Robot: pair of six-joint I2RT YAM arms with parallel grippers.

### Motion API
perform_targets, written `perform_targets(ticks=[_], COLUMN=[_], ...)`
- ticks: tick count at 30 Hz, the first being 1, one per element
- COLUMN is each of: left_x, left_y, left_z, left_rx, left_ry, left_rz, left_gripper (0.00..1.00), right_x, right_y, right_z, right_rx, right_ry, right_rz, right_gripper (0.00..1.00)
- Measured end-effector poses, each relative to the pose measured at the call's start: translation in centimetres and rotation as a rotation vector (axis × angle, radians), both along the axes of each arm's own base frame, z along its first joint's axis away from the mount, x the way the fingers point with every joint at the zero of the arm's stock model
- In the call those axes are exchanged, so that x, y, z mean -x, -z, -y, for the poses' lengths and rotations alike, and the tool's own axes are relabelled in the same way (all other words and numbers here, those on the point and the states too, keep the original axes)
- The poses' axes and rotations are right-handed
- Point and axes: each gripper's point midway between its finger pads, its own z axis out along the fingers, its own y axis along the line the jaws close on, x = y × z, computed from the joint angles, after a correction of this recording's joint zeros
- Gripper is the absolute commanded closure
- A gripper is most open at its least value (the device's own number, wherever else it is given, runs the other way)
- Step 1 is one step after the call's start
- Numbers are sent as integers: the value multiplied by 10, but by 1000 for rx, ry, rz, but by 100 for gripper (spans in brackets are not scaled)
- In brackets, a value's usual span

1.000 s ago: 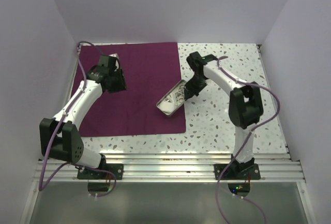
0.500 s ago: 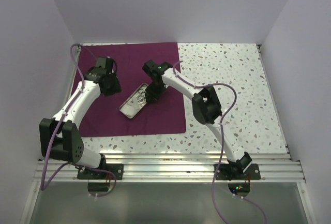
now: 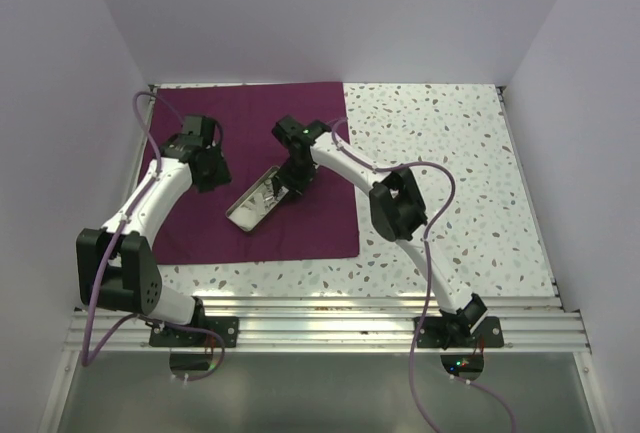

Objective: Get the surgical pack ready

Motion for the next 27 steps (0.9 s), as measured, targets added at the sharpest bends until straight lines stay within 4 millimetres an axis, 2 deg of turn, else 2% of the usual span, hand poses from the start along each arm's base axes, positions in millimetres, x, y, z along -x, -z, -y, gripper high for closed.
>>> perform_targets(ticks=[2, 5, 10, 13, 15, 17, 21, 23, 27], left_x=[0, 0, 0, 2, 6, 10, 16, 19, 27], left_y=[0, 0, 0, -4, -9, -13, -17, -17, -17], left_z=[-3, -8, -12, -10, -7, -5, -3, -3, -4], left_rx=[0, 0, 18, 45, 66, 79, 88, 87, 86], left_ry=[-8, -24, -37, -32, -20, -13, -7, -8, -10], left_rz=[-1, -2, -8, 2, 17, 28, 32, 28, 16], left_gripper=[55, 55, 59, 58, 56, 56, 55, 55, 55], right_x=[-3, -10, -21, -32, -44, -52, -67, -71, -78], right_y=[-4, -13, -50, -67, -70, -63, -37, -22, -4], right_z=[5, 22, 63, 77, 80, 82, 89, 98, 118], right_rx=[-1, 18, 48, 53, 68, 89, 158, 204, 273], right_ry=[-59, -157, -337, -434, -498, -561, -648, -684, -739], right_rz=[28, 90, 235, 332, 398, 427, 442, 431, 410], right_gripper=[56, 58, 66, 68, 67, 64, 50, 46, 43])
